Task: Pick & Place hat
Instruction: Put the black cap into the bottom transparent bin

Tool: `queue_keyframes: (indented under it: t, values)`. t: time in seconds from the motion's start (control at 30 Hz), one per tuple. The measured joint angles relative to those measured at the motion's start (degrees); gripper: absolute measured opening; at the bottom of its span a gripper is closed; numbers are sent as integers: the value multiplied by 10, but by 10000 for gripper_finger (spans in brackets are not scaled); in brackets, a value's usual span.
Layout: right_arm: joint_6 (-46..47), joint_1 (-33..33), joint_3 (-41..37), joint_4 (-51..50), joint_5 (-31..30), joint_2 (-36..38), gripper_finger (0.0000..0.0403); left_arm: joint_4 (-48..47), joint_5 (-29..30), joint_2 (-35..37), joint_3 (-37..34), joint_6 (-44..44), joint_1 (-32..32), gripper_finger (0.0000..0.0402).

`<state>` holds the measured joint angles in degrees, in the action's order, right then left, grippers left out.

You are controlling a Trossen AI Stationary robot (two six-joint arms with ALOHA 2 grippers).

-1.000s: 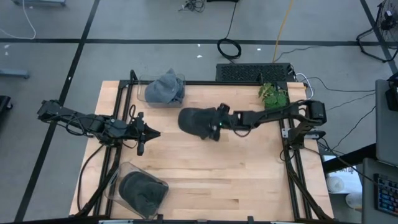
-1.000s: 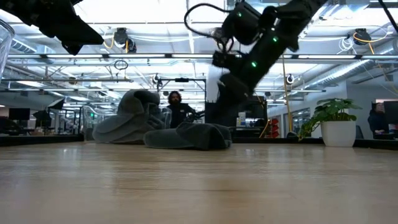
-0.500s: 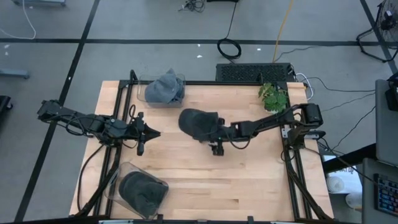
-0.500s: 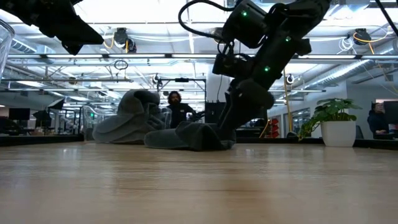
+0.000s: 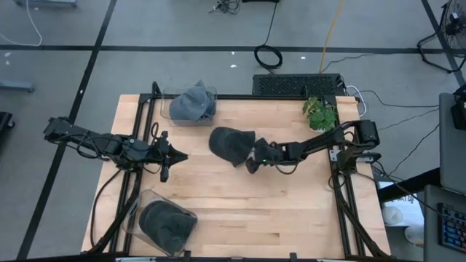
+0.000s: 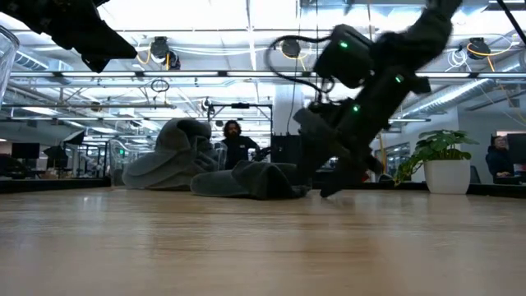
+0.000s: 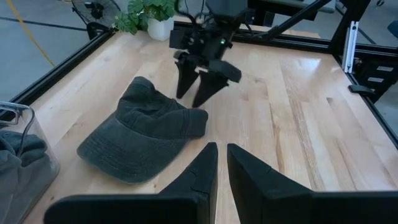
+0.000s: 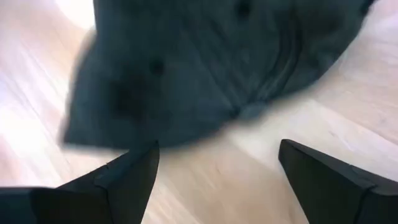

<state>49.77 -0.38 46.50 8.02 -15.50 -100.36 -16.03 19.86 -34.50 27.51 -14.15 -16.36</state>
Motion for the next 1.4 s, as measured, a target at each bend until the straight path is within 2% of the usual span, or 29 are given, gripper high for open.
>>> queue_keyframes:
  t: [0.13,0.2,0.4,0.63,0.83,0.93,1.17,1.27,1.4]
  values:
    - [100,-8,-86,214,-5,-2,326,0,0,0,0,0,0,47]
    - [125,-14,-106,258,-8,-3,326,0,0,0,0,0,0,47]
    - [118,-41,-97,242,-20,-13,315,0,0,0,0,0,0,47]
    - [35,-57,-19,256,-29,-85,313,-1,0,0,0,0,0,47]
    - [0,-59,42,282,-36,-140,313,0,0,0,0,0,0,47]
    - [-22,-59,51,358,-13,-159,313,0,0,0,0,0,0,47]
    - [-67,-71,51,556,111,-157,313,0,0,0,0,0,0,47]
    - [-74,-73,56,570,140,-154,313,0,0,0,0,0,0,47]
    - [-42,-75,63,504,137,-154,313,0,0,0,0,0,0,47]
